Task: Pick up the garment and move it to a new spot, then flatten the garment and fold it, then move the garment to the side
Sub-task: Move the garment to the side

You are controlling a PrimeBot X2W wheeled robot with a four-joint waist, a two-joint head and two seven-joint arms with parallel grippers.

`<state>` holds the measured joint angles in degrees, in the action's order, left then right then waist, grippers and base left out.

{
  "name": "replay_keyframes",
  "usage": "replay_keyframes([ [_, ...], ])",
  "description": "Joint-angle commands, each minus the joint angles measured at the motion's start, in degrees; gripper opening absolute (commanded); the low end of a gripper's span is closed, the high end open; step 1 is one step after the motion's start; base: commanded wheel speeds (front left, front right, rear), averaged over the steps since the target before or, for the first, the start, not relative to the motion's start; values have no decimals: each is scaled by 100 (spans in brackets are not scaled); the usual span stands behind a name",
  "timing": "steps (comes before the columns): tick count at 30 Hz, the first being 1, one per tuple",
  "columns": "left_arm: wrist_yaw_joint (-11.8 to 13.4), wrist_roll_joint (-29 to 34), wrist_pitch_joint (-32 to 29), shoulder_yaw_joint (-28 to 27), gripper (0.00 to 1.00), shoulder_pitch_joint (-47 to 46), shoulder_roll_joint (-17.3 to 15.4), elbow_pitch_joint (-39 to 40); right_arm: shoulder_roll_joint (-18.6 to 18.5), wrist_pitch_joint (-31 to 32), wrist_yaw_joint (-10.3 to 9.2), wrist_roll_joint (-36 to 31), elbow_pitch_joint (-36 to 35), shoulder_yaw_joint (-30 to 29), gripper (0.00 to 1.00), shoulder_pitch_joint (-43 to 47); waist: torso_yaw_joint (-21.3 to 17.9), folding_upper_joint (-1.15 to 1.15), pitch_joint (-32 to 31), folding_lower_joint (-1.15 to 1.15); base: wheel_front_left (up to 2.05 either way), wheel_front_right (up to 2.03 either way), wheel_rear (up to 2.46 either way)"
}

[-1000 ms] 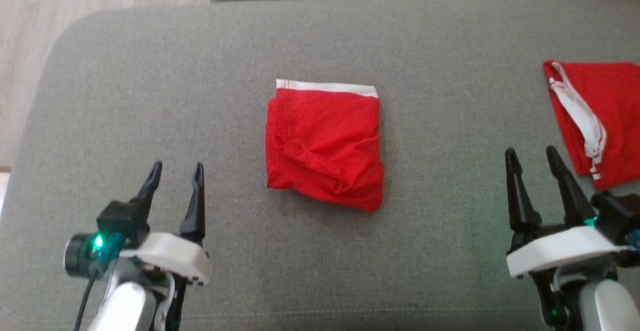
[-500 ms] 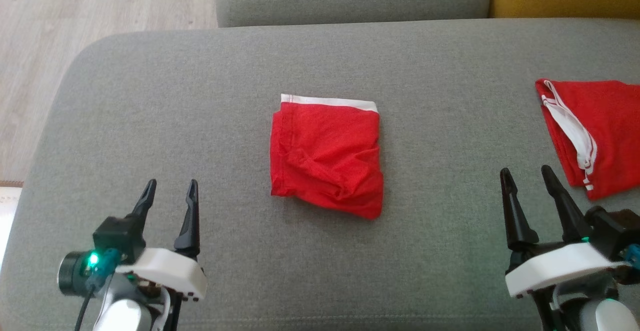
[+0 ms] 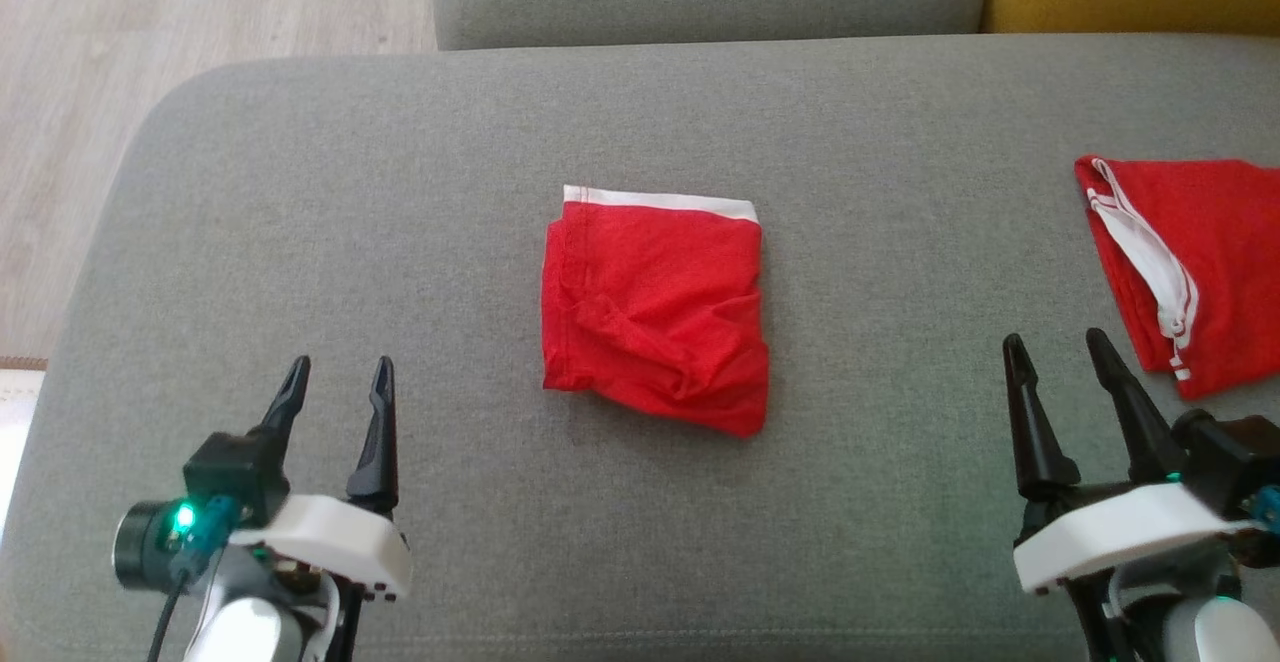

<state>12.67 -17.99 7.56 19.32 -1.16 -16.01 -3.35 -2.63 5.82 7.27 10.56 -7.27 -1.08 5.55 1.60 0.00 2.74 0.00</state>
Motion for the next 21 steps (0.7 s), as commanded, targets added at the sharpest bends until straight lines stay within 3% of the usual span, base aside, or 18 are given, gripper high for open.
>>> replay_keyframes([
  [1,45,-38,-16,-244,100,-224,-156,218,-29,16,22,-31,-224,97,100,-112,0,0,-5,0,0,0,0],
  [11,36,-14,35,-171,100,-363,-155,265,-26,85,22,-29,-132,-10,100,-173,120,0,109,0,0,0,0],
  [21,-93,86,388,42,100,-1148,147,203,-40,175,22,-158,923,119,100,-1155,850,0,772,0,0,0,0],
])
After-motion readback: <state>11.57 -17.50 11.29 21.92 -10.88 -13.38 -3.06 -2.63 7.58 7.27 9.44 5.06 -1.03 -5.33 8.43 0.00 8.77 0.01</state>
